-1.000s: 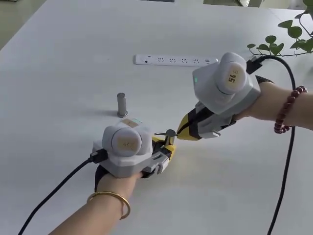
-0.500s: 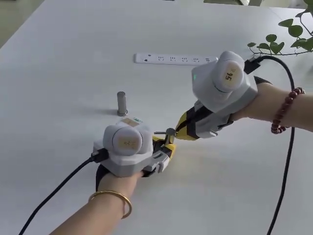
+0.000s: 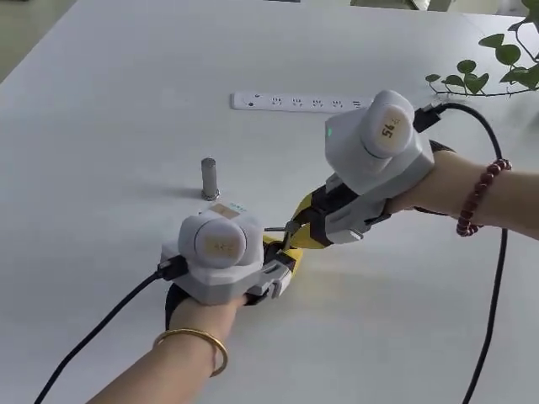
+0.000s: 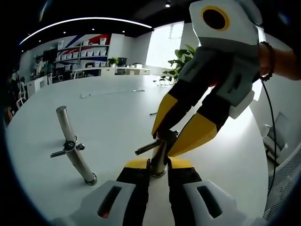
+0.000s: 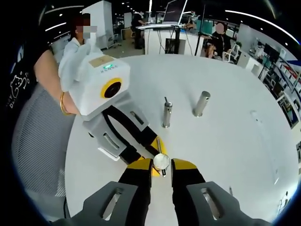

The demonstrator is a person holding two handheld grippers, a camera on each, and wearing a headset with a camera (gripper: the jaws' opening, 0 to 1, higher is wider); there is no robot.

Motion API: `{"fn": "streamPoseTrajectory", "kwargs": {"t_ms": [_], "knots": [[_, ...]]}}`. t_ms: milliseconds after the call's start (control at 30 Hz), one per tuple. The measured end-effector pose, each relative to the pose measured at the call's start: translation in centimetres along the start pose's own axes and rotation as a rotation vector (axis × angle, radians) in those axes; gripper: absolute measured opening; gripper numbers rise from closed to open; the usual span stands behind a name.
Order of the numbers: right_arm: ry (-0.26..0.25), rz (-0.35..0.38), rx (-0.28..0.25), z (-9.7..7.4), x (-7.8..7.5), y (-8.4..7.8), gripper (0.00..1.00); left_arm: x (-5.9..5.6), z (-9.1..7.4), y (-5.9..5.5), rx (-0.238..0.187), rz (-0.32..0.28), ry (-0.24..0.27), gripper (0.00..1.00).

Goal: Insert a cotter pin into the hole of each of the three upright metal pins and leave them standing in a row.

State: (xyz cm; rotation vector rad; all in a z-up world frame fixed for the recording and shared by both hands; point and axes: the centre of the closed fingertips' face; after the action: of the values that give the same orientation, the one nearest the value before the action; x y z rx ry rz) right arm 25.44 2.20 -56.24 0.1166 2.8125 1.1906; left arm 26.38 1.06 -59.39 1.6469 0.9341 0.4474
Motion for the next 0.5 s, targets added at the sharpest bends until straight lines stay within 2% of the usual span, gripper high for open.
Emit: {"fn": "streamPoseTrajectory", "kwargs": {"t_ms": [200, 500], "knots": [[0.015, -0.002, -0.018, 0.21, 0.06, 0.28, 0.09, 0.01, -0.01, -0.04, 0.001, 0.001, 0.0, 0.13], [0.01, 0.032, -0.034, 0.29, 0.13, 0.38, 0.08, 0.2, -0.05, 0.04, 0.017, -0.01, 0.001, 0.13]]}}
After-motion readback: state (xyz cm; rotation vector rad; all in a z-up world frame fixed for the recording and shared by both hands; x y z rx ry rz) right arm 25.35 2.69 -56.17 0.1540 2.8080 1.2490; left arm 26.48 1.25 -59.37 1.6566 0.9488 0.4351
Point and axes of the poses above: the centre of the closed fingertips' face, and the gripper's own axes: z roughly forward along the fingers, x roughly to its left, y roughly out of its top, and after that the axes turned 9 degrees about -x, right-handed
